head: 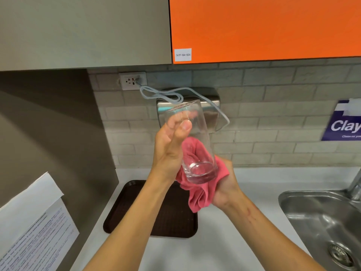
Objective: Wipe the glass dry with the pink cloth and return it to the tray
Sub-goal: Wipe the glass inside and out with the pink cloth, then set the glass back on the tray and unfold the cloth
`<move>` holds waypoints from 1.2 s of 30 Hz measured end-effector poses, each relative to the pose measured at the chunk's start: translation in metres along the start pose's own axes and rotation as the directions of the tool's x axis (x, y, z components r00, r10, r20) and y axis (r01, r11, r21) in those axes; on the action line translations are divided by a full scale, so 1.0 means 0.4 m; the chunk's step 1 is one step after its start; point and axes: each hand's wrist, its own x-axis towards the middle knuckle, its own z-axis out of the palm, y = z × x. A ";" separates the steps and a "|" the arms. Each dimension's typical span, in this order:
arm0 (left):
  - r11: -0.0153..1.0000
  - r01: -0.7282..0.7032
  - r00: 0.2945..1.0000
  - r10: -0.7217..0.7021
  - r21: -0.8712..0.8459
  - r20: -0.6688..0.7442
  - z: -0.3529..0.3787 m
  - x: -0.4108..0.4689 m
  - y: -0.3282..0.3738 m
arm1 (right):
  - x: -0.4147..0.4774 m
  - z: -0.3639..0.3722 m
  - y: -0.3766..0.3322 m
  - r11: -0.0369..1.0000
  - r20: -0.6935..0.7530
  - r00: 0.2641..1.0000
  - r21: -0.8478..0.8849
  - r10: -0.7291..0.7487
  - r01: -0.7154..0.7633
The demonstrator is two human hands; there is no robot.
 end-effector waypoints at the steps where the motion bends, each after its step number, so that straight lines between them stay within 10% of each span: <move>1: 1.000 -0.013 1.000 0.013 -0.027 -0.014 0.004 0.000 0.000 | -0.001 -0.004 0.006 1.000 -0.005 1.000 0.006 0.020 -0.020; 15: 0.985 -0.096 0.994 0.102 0.145 -0.036 -0.030 -0.017 -0.096 | -0.059 -0.070 0.032 0.983 -0.011 0.987 -0.079 0.163 -0.164; 36: 0.656 0.590 0.804 -0.533 0.471 -0.265 -0.246 -0.199 -0.645 | -0.149 -0.359 0.008 0.975 -0.393 0.913 -0.139 0.108 -0.175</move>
